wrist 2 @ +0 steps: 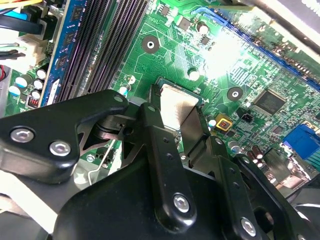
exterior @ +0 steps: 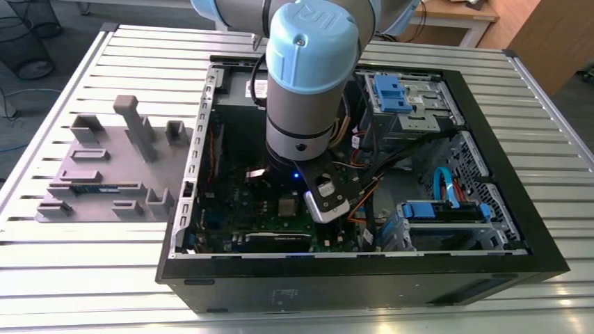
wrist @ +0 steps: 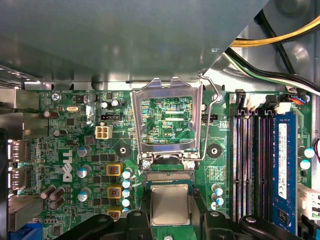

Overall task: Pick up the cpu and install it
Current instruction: 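Place the cpu into insertion slot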

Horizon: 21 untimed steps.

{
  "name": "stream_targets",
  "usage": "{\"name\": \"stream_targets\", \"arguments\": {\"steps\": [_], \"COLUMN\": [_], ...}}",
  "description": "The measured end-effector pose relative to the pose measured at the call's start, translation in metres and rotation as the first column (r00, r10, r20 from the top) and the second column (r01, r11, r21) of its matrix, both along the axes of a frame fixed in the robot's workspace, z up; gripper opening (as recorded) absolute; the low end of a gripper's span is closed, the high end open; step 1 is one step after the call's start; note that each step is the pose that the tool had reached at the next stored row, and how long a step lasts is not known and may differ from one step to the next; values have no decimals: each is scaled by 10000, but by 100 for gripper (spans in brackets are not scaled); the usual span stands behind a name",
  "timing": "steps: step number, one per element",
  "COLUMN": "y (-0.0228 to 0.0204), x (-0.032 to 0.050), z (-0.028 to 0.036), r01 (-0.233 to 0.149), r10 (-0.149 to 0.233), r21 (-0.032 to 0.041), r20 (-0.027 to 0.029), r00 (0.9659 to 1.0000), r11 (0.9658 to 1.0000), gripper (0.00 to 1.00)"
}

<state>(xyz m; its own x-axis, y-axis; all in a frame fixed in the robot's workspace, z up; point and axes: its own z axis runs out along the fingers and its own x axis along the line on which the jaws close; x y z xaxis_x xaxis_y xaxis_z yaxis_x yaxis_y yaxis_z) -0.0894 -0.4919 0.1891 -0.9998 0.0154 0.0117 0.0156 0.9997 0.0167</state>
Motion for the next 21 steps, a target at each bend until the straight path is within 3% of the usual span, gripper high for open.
{"name": "stream_targets", "arguments": {"steps": [21], "y": [0], "x": [0], "z": [-4], "r01": [0], "r10": [0], "r21": [0], "r20": [0], "r00": [10000], "r11": [10000], "gripper": [41]}}
